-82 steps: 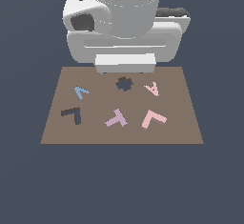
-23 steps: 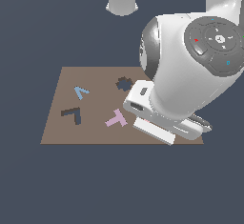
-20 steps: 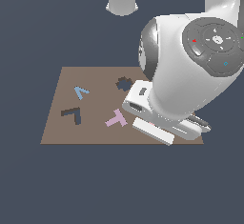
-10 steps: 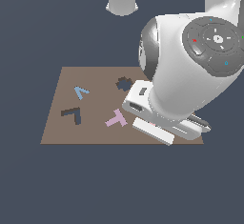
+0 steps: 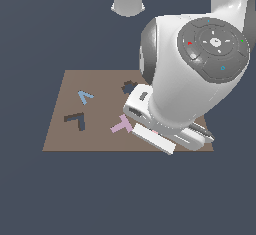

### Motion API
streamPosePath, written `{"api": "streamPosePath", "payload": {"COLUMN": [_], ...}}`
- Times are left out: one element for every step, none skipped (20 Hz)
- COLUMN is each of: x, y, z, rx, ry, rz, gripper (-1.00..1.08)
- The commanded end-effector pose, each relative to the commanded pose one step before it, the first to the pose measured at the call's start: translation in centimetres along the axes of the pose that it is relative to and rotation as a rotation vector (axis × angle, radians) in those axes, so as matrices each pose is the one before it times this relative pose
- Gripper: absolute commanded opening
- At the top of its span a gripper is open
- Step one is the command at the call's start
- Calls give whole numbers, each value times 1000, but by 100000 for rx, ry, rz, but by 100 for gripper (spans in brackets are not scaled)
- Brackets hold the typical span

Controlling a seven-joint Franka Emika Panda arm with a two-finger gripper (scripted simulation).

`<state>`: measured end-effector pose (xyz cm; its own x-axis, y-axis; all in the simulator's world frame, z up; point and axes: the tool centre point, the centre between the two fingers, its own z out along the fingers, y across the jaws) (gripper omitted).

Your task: Insert a designated object into the corresponding slot on a board.

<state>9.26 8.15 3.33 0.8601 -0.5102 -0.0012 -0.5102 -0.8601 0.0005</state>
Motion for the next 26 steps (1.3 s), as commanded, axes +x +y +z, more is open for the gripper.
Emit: {"api": "streamPosePath", "payload": {"x": [1307,656,731,796,802,798,795,794,791,791,790,790,790,790,791,792,780,713,636,556,477,402,337,276,221,169], "y": [1414,695,779,853,862,860,859,860,861,864,867,871,876,882,889,897,891,819,735,649,560,477,402,332,267,205], "z": [-83,-27,-30,-33,-33,-32,-32,-32,-31,-31,-31,-31,-31,-30,-30,-30,-29,-26,-23,-19,-16,-13,-11,-9,-7,-5], "rx": [-27,2,2,1,1,0,0,-1,-1,-2,-2,-3,-3,-4,-5,-6,-7,-8,-8,-9,-9,-9,-8,-7,-6,-5], "ry": [97,2,2,2,2,2,1,1,1,1,1,0,0,0,-1,-2,-2,-3,-3,-4,-4,-4,-4,-3,-3,-2], "rz": [5403,2856,3191,3486,3517,3504,3494,3493,3490,3491,3496,3503,3514,3526,3539,3555,3518,3223,2881,2531,2175,1843,1546,1271,1020,781], "gripper": [-100,-100,-100,-100,-100,-100,-100,-100,-100,-100,-100,-100,-100,-100,-100,-100,-100,-100,-100,-100,-100,-100,-100,-100,-100,-100]}}
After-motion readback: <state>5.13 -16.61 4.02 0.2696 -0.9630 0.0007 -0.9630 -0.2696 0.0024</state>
